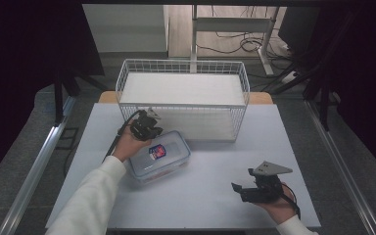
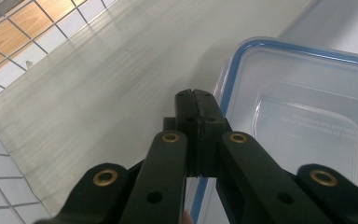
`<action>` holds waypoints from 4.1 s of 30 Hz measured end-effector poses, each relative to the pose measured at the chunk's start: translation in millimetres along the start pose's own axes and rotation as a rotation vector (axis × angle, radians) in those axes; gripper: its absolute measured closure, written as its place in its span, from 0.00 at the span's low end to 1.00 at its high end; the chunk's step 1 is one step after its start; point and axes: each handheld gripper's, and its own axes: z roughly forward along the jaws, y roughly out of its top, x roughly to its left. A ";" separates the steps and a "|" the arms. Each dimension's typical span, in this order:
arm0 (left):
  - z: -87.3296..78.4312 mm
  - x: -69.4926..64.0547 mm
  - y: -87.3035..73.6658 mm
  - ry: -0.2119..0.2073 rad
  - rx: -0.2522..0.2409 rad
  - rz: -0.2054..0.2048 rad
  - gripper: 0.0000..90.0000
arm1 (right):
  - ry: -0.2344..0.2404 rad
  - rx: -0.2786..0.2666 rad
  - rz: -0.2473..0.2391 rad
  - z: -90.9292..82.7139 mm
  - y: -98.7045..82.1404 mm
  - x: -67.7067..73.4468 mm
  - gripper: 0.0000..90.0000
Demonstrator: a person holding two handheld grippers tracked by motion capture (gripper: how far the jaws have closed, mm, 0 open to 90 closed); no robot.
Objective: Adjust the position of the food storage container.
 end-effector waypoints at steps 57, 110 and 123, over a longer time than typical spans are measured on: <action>-11.4 -59.6 3.2 -0.150 0.026 0.112 1.00 | -0.006 0.010 -0.004 1.2 -0.9 -1.6 0.21; -54.2 -49.7 -117.0 -0.154 0.041 -0.233 1.00 | -0.029 0.006 -0.023 -0.3 2.2 3.2 0.21; -45.4 -61.5 -104.9 -0.185 0.037 -0.226 1.00 | -0.027 0.005 -0.018 -0.5 2.3 2.7 0.21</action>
